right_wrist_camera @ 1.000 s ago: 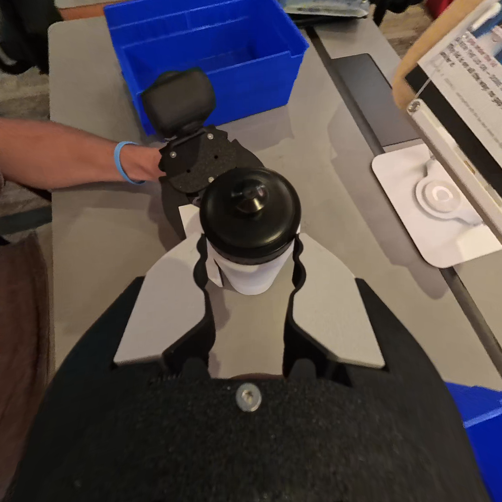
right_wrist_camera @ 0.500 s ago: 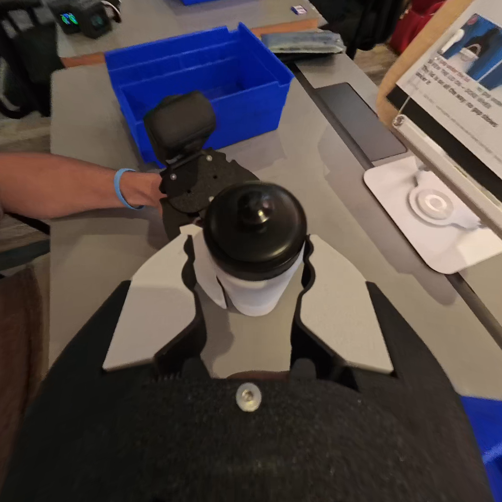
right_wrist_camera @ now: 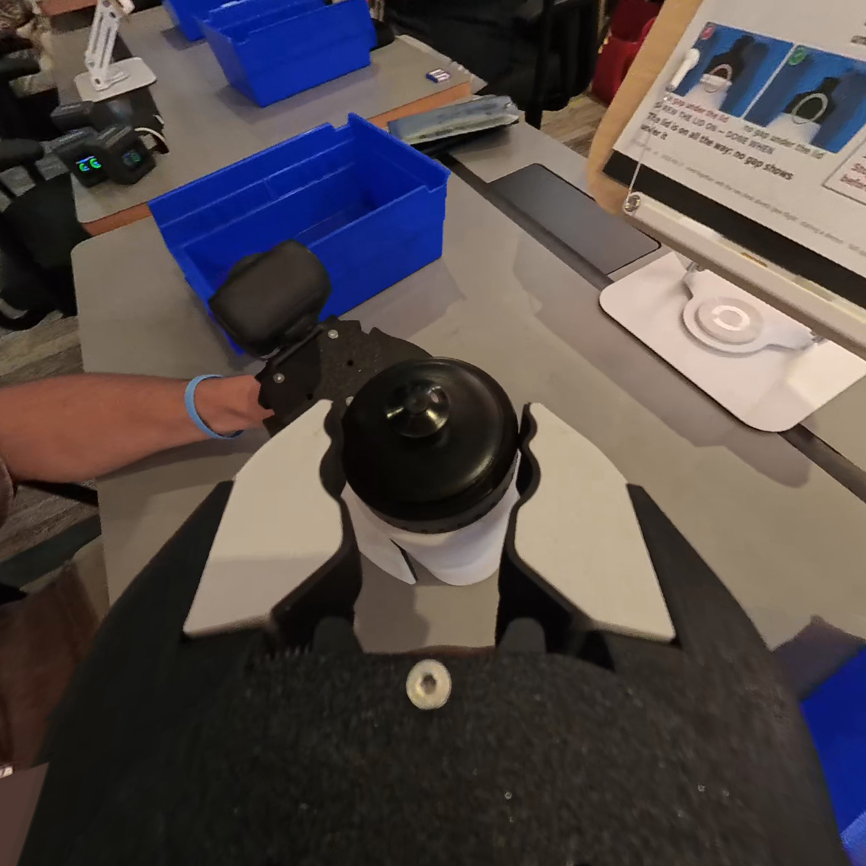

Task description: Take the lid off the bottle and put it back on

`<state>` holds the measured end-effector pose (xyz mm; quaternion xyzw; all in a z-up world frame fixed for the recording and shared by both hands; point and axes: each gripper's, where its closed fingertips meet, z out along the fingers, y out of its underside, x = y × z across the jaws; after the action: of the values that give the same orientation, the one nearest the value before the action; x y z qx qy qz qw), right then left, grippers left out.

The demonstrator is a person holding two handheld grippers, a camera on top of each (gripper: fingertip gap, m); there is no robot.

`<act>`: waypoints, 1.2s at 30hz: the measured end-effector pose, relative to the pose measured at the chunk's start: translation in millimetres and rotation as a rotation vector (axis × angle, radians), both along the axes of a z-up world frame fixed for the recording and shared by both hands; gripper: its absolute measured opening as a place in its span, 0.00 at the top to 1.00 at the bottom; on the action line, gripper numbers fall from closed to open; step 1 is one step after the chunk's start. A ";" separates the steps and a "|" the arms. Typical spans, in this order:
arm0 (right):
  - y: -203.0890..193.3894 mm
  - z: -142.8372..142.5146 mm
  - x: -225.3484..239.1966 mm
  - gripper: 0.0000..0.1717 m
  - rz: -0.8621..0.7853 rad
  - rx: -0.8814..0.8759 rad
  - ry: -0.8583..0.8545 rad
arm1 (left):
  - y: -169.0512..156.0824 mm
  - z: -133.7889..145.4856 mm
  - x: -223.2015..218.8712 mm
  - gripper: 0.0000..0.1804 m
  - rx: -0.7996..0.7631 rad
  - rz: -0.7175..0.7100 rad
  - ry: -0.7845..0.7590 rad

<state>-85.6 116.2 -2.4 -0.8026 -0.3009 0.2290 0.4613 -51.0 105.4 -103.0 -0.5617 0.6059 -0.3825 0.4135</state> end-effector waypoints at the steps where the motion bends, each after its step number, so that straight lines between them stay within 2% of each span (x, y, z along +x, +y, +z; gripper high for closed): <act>1: 0.8 -0.1 0.1 0.58 -0.015 -0.003 -0.001 | 0.2 0.0 -0.1 0.52 -0.002 0.001 0.001; 8: 4.0 1.2 2.4 0.58 -0.048 -0.005 0.013 | 0.8 0.1 1.6 0.52 -0.010 0.007 -0.009; 12: -9.3 32.1 25.1 0.54 -0.090 0.081 0.127 | -2.1 0.3 2.4 0.52 0.007 0.000 -0.005; 14: -18.7 45.3 41.9 0.54 -0.163 0.136 0.186 | -2.1 0.2 2.2 0.52 0.006 -0.001 -0.005; 16: -23.8 40.1 47.8 0.54 -0.226 0.159 0.158 | -2.3 0.3 2.5 0.52 0.002 -0.004 -0.008; 18: -29.4 21.2 36.4 0.50 -0.203 0.141 0.111 | -3.7 0.4 2.2 0.52 0.001 -0.016 -0.011; 22: -18.2 -3.1 23.4 0.50 -0.181 0.138 0.106 | -6.2 0.0 1.9 0.52 -0.008 -0.031 -0.009; 26: -12.8 0.3 12.6 0.60 -0.141 0.137 0.167 | -5.0 -0.2 2.3 0.52 -0.013 -0.018 -0.007; 36: -17.1 0.8 13.1 0.61 -0.325 0.227 0.163 | -7.7 -0.3 3.6 0.52 -0.005 -0.011 0.007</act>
<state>-72.4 99.1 -1.7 -0.7622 -0.1532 0.1803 0.6026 -47.4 97.6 -103.3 -0.5607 0.6094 -0.3843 0.4082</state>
